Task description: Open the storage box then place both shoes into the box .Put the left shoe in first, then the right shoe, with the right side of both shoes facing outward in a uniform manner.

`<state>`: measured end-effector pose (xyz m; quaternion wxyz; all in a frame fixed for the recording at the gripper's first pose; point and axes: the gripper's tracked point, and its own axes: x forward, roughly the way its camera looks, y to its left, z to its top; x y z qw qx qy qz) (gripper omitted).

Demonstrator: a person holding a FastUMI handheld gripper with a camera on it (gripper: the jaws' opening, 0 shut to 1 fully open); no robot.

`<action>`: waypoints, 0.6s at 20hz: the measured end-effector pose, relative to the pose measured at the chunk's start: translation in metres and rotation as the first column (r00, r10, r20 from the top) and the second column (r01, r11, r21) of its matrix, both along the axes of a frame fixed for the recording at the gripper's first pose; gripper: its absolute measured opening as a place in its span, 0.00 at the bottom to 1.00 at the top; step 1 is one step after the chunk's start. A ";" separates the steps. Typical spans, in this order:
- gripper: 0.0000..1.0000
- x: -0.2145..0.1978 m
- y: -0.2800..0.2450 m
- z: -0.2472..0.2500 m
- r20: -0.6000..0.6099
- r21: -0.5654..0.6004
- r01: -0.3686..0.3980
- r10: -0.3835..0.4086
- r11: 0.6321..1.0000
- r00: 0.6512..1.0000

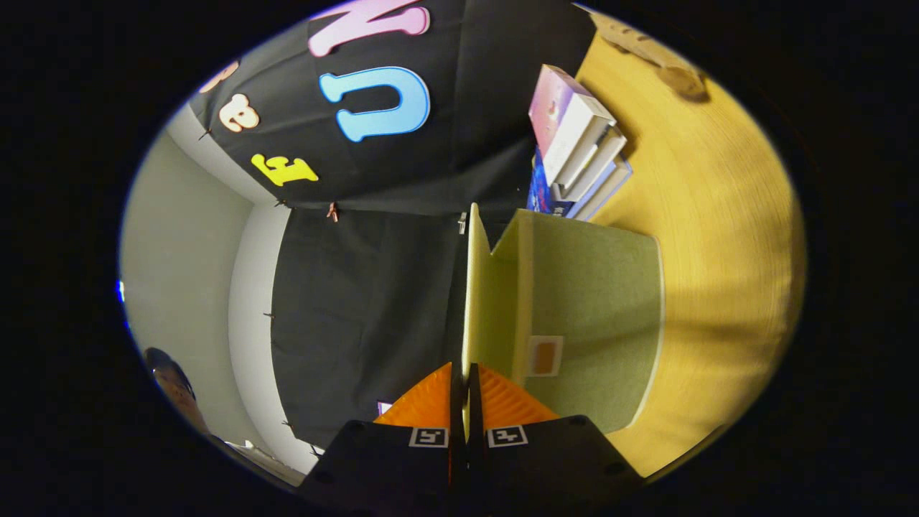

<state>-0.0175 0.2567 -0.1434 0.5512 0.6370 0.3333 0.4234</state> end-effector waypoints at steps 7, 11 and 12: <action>0.07 0.009 0.033 0.098 0.184 -0.036 0.040 -0.033 0.999 0.982; 0.07 0.015 0.073 0.133 0.268 -0.084 0.049 -0.025 0.995 0.963; 0.07 0.019 0.082 0.141 0.293 -0.102 0.059 -0.027 0.993 0.956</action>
